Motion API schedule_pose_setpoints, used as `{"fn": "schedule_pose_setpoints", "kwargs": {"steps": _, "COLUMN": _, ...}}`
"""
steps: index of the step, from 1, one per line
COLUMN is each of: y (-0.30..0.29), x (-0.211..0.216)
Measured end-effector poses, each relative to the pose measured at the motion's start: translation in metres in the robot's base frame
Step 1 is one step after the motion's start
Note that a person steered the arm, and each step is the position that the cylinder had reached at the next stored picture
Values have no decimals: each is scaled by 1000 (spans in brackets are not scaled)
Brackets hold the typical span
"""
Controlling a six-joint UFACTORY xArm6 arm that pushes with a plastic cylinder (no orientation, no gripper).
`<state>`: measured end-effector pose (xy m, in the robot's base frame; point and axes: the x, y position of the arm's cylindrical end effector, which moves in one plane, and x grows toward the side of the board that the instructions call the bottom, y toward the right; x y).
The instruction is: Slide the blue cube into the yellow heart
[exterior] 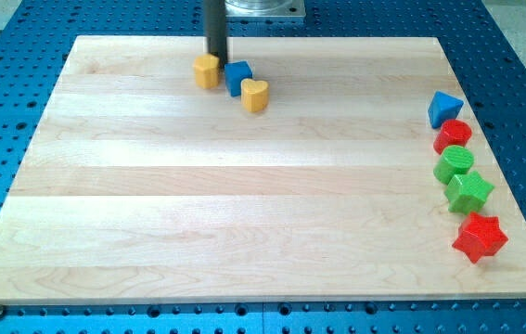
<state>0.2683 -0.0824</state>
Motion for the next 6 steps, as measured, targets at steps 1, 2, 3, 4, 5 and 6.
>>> {"fn": "schedule_pose_setpoints", "kwargs": {"steps": 1, "y": 13, "x": 38}}
{"fn": "schedule_pose_setpoints", "kwargs": {"steps": 2, "y": 13, "x": 81}}
{"fn": "schedule_pose_setpoints", "kwargs": {"steps": 3, "y": 4, "x": 95}}
{"fn": "schedule_pose_setpoints", "kwargs": {"steps": 4, "y": 0, "x": 24}}
{"fn": "schedule_pose_setpoints", "kwargs": {"steps": 5, "y": 20, "x": -22}}
{"fn": "schedule_pose_setpoints", "kwargs": {"steps": 6, "y": 37, "x": 10}}
